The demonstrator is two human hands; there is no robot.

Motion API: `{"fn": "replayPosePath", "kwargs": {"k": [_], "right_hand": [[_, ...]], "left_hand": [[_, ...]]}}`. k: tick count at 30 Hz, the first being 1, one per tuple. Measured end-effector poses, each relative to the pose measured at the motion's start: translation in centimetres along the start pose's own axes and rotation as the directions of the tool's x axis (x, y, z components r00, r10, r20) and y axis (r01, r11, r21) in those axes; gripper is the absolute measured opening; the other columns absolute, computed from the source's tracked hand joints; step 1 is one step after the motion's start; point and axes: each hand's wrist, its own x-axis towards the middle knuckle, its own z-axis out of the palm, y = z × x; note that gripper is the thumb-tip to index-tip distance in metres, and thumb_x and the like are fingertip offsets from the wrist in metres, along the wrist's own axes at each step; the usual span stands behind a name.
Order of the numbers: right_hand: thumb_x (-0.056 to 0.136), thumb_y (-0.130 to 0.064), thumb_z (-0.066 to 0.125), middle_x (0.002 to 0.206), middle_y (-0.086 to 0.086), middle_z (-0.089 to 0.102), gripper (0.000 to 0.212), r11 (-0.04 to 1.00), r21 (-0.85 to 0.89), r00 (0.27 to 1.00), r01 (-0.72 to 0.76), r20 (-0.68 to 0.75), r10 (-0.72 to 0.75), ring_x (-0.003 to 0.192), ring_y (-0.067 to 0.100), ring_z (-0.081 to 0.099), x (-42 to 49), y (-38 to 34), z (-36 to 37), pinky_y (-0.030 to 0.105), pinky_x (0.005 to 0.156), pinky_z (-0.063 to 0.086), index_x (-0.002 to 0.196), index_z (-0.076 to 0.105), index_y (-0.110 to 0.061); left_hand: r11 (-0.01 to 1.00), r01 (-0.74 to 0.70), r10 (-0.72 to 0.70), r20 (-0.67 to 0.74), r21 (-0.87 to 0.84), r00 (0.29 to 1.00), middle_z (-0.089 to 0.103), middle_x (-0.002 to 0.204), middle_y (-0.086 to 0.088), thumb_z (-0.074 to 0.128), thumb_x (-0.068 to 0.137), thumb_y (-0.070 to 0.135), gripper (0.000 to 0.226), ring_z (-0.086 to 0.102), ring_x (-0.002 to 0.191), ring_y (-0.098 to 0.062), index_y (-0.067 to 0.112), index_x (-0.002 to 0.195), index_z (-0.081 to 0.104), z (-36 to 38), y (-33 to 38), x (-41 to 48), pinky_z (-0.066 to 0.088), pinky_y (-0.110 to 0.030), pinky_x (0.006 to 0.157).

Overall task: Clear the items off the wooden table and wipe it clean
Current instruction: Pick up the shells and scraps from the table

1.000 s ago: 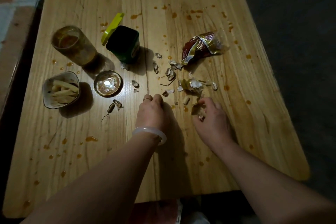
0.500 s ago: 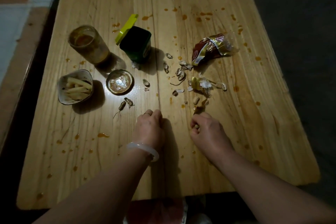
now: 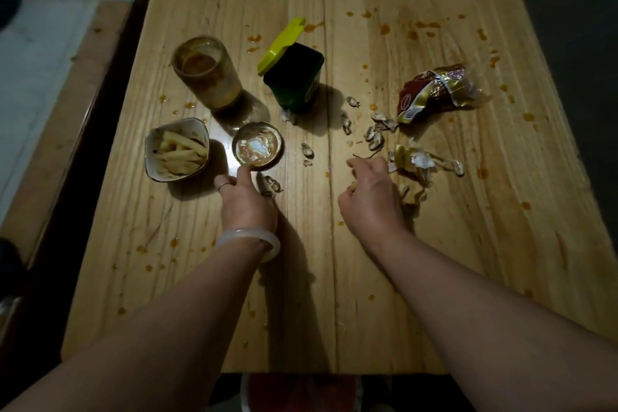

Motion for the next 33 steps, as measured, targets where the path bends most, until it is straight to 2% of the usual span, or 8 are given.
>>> {"fn": "replayPosePath", "kwargs": {"k": [2,7,17,21,25,27,30,33], "right_hand": [[0.09,-0.006,0.056,0.13,0.001,0.036,0.048,1.0,-0.012,1.0,-0.024,-0.015,0.024,0.095,0.017,0.051,0.3,0.1,0.1,0.025,0.073,0.047,0.136,0.048,-0.018],[0.09,-0.004,0.054,0.115,0.0,0.044,0.015,0.999,-0.043,1.0,-0.004,-0.011,0.004,0.083,0.015,0.052,0.2,-0.1,0.3,0.03,0.068,0.053,0.1,0.061,-0.013],[0.091,-0.009,0.052,0.099,-0.001,0.046,0.01,0.996,-0.046,0.993,0.072,0.101,-0.067,0.081,0.016,0.053,-2.6,0.0,0.5,0.037,0.07,0.055,0.094,0.058,-0.016],[0.09,-0.008,0.055,0.115,-0.001,0.05,0.036,0.998,-0.022,0.994,0.062,0.092,-0.06,0.094,0.015,0.055,-3.7,0.1,1.1,0.035,0.074,0.055,0.123,0.049,-0.021],[0.091,-0.003,0.053,0.133,0.005,0.048,0.061,0.992,0.051,0.993,-0.117,0.015,0.116,0.104,0.017,0.05,-1.4,-0.2,0.6,0.026,0.07,0.044,0.145,0.033,-0.023],[0.092,-0.005,0.054,0.126,0.007,0.051,0.047,0.994,0.024,0.994,-0.11,0.017,0.11,0.101,0.019,0.053,0.0,-0.4,0.5,0.029,0.074,0.048,0.136,0.046,-0.018],[0.092,-0.009,0.058,0.106,0.004,0.056,0.012,0.996,-0.07,0.998,-0.055,0.019,0.057,0.082,0.016,0.055,0.4,-0.7,0.5,0.03,0.068,0.052,0.102,0.064,-0.014],[0.094,-0.014,0.057,0.097,0.001,0.054,0.009,0.999,-0.05,0.998,0.009,0.064,-0.006,0.078,0.014,0.056,-1.1,-0.9,0.7,0.034,0.069,0.057,0.091,0.065,-0.015]], "left_hand": [[0.999,-0.028,0.029,0.037,-0.023,0.999,0.032,0.135,-0.007,0.06,0.087,0.009,0.047,0.05,0.09,-0.019,0.03,0.128,0.048,0.1,0.2,0.3,0.041,-0.025,0.078],[0.976,-0.211,0.204,0.108,0.056,0.973,0.043,0.131,-0.008,0.055,0.091,0.013,0.035,0.052,0.111,-0.029,0.03,0.122,0.051,0.3,0.0,0.4,0.046,-0.036,0.091],[0.918,-0.376,0.367,0.093,0.122,0.926,0.058,0.114,-0.008,0.054,0.092,0.015,0.027,0.056,0.104,-0.025,0.02,0.119,0.05,0.4,-1.3,-0.6,0.044,-0.032,0.08],[0.907,-0.4,0.39,0.092,0.131,0.916,0.059,0.111,-0.006,0.054,0.092,0.013,0.03,0.057,0.101,-0.023,0.023,0.121,0.049,0.5,-2.0,-1.3,0.045,-0.031,0.077],[0.899,-0.411,0.4,0.098,0.149,0.911,0.058,0.112,-0.005,0.052,0.094,0.017,0.028,0.056,0.101,-0.022,0.024,0.121,0.054,0.5,-2.2,-1.4,0.044,-0.028,0.076],[0.903,-0.401,0.389,0.1,0.154,0.916,0.057,0.112,-0.004,0.052,0.094,0.017,0.029,0.056,0.101,-0.021,0.025,0.121,0.056,0.5,-2.2,-1.3,0.042,-0.026,0.076],[0.912,-0.375,0.363,0.1,0.165,0.926,0.058,0.11,-0.005,0.052,0.093,0.015,0.026,0.056,0.096,-0.021,0.023,0.116,0.059,0.5,-2.2,-1.0,0.038,-0.024,0.071],[0.917,-0.362,0.343,0.131,0.169,0.93,0.058,0.106,-0.006,0.052,0.094,0.019,0.02,0.055,0.091,-0.02,0.018,0.111,0.062,0.1,-2.4,-1.3,0.036,-0.023,0.069]]}}
